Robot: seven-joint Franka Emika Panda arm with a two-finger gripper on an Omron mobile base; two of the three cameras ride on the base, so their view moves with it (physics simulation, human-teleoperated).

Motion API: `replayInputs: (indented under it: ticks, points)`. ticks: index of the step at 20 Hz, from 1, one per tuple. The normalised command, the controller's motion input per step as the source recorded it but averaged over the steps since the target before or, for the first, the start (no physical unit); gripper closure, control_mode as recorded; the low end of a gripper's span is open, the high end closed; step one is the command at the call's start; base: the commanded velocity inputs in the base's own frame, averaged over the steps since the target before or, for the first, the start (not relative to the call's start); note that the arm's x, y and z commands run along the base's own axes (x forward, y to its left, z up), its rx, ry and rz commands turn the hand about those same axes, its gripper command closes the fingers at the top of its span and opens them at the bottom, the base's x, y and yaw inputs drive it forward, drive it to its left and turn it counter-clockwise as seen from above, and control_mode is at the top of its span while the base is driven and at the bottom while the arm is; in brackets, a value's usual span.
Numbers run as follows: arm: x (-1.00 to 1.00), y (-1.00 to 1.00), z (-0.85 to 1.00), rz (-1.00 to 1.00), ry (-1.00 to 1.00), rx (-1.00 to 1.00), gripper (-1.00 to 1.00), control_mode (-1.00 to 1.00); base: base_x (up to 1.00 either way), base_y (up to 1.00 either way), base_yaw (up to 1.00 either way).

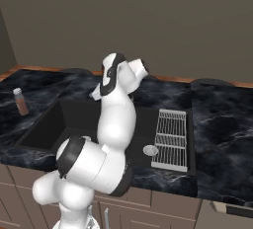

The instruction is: Turn on the sink faucet. Then move the onion from the counter to the sink. Turn off the sink. Move the vegetable from the sink to the pot next to the stove. Finally move the pot to the rear right burner.

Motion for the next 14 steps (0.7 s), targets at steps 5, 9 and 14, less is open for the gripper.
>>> replayInputs:
  ticks: [5, 9, 14]
  points:
    - [-0.02, 0.44, 0.1, 0.25, -0.24, -0.23, -1.0, -1.0, 0.0, 0.0, 0.0]
    - [-0.01, 0.31, 0.0, 0.29, -0.26, -0.24, -1.0, -1.0, 0.0, 0.0, 0.0]
    - [-0.02, 0.21, 0.0, 0.31, -0.27, -0.24, -1.0, -1.0, 0.0, 0.0, 0.0]
